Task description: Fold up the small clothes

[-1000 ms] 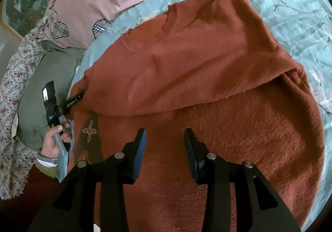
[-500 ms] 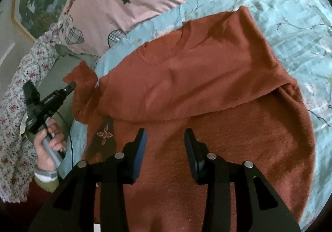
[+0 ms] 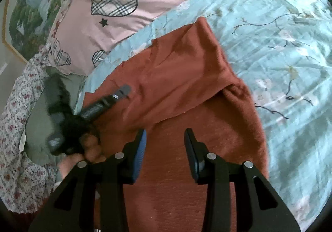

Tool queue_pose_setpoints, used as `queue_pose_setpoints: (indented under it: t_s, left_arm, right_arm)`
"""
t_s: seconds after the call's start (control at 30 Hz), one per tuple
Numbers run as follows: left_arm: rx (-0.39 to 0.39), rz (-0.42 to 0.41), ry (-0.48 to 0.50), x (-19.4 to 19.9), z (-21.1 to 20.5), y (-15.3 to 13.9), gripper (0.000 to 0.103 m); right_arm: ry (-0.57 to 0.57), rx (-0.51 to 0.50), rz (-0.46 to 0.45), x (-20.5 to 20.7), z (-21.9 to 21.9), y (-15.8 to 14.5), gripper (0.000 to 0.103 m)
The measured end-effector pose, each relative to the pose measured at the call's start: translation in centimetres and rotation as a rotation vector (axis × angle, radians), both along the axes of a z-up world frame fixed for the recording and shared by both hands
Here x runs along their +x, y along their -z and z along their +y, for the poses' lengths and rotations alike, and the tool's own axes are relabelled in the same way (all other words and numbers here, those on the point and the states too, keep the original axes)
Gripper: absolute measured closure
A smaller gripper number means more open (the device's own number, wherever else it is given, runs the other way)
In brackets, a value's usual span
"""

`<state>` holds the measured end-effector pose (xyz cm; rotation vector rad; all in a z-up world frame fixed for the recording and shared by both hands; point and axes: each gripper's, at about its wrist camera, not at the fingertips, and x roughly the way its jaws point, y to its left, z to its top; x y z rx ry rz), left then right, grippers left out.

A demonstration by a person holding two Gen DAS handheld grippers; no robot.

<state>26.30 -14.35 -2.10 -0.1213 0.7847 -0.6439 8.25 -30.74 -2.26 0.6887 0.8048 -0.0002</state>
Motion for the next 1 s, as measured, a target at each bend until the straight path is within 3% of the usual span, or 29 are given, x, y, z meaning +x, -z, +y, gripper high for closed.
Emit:
queue_pose_setpoints:
  t_s: [0.2,0.23,0.3,0.43,0.57,0.67,0.73,0.77,0.83,0.87,1.0]
  left_arm:
    - [0.056,0.106,0.002,1.6,-1.0,4.5,0.092]
    - [0.054,0.124,0.007,1.5,-0.6,4.7,0.088]
    - [0.043,0.150,0.009,1.0,0.2,4.6,0.069]
    - [0.035,0.090,-0.022,-2.1,3.8,2.7,0.055]
    - [0.092,0.028,-0.146,-5.0,9.2,1.7,0.054]
    - [0.156,0.010,-0.314,-6.1,14.6,1.7,0.053]
    - [0.148,0.028,-0.422,-6.3,18.5,2.0,0.052]
    - [0.142,0.044,-0.461,-6.2,20.2,2.1,0.052]
    - [0.119,0.093,-0.527,-5.5,23.0,2.8,0.052]
    - [0.100,0.118,-0.547,-5.0,24.0,3.1,0.052]
    - [0.089,0.151,-0.605,-3.4,25.5,3.7,0.054]
  right_arm:
    - [-0.003,0.029,-0.003,1.5,0.6,0.1,0.061]
    - [-0.013,0.031,-0.009,2.1,0.9,0.1,0.060]
    - [-0.026,0.028,-0.012,2.9,1.6,0.1,0.053]
    - [-0.043,0.054,-0.003,5.9,2.3,0.7,0.051]
    - [-0.024,0.053,0.046,9.5,2.5,2.1,0.051]
    - [-0.030,0.088,0.093,12.0,2.8,3.8,0.051]
    - [-0.030,0.081,0.102,13.2,3.2,4.4,0.051]
    - [-0.032,0.065,0.096,13.8,3.6,4.4,0.054]
    - [-0.056,0.079,0.081,14.7,3.9,4.2,0.090]
    - [-0.066,0.097,0.064,15.1,3.9,3.7,0.095]
    - [-0.031,0.049,-0.086,13.8,2.3,-0.9,0.095]
